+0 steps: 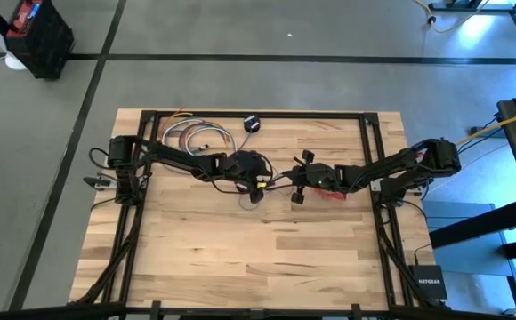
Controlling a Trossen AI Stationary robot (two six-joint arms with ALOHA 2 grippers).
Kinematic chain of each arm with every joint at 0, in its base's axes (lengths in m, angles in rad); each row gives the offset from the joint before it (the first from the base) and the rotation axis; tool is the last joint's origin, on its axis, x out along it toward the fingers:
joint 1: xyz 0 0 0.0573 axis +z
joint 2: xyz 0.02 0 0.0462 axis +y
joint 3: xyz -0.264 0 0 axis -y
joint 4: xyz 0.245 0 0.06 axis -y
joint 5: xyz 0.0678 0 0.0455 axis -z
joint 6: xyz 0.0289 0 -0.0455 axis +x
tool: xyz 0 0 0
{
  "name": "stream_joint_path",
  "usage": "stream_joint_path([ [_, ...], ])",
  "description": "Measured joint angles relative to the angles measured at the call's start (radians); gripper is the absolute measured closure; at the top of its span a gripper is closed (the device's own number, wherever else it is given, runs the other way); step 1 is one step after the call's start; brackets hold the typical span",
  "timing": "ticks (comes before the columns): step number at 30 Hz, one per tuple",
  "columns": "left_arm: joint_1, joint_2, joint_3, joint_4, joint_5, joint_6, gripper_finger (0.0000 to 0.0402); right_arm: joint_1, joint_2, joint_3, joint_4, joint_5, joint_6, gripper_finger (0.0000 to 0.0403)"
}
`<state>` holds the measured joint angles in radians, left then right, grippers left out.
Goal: Coil cords
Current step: Coil the blue wire onto the spool
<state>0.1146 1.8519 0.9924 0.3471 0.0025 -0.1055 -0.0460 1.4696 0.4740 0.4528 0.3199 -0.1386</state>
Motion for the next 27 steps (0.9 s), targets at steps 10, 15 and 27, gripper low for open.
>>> stream_joint_path([
  [10,0.003,0.063,0.002,0.104,0.034,0.017,0.024,0.0,0.0,0.0,0.0,-0.012,-0.001,0.0402],
  [15,0.003,0.083,0.005,0.107,0.111,0.051,0.0251,0.0,0.0,0.0,0.003,-0.017,-0.005,0.0402],
  [27,0.012,0.082,0.005,0.133,0.484,0.027,0.0396,0.001,0.0,0.0,0.0,-0.026,-0.027,0.0402],
])
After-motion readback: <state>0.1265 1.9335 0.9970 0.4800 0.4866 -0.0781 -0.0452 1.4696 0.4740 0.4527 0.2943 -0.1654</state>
